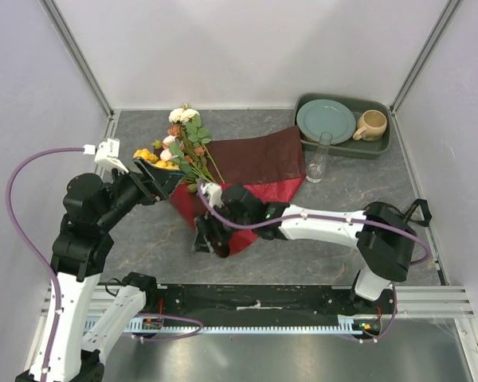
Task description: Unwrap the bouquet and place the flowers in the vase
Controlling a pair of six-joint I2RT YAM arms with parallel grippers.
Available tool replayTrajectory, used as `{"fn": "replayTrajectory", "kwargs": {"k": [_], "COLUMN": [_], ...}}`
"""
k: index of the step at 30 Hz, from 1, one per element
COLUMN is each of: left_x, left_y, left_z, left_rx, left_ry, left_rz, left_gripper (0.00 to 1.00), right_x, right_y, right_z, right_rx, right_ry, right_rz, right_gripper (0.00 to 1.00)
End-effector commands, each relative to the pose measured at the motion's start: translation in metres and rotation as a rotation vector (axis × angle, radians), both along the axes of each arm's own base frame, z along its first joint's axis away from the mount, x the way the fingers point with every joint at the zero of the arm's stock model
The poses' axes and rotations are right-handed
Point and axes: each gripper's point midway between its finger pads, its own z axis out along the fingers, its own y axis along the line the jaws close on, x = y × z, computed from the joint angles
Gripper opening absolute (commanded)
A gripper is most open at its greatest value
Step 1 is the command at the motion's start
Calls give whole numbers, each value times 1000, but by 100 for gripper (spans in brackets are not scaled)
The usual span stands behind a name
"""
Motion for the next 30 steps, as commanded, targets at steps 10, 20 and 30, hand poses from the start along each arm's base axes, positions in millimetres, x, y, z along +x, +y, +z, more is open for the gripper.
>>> {"fn": "replayTrajectory", "kwargs": {"k": [10,20,30], "left_x": [2,13,-7], "left_y": [-13,-23,-5], "left_z": [-41,-170,-285], "left_rx": [3,-100,-155], "left_ry": [119,462,761], "left_rz": [-73,-27,188], "left_gripper": [79,71,65], "right_x": [-23,100,156], "right_y": [30,-37,-33], "right_z": [32,15,-11], "right_rx": [75,-211,-440], "right_ry": [-36,-96,-174], "right_rz": [1,-498,-785], "right_gripper": [98,95,95]}}
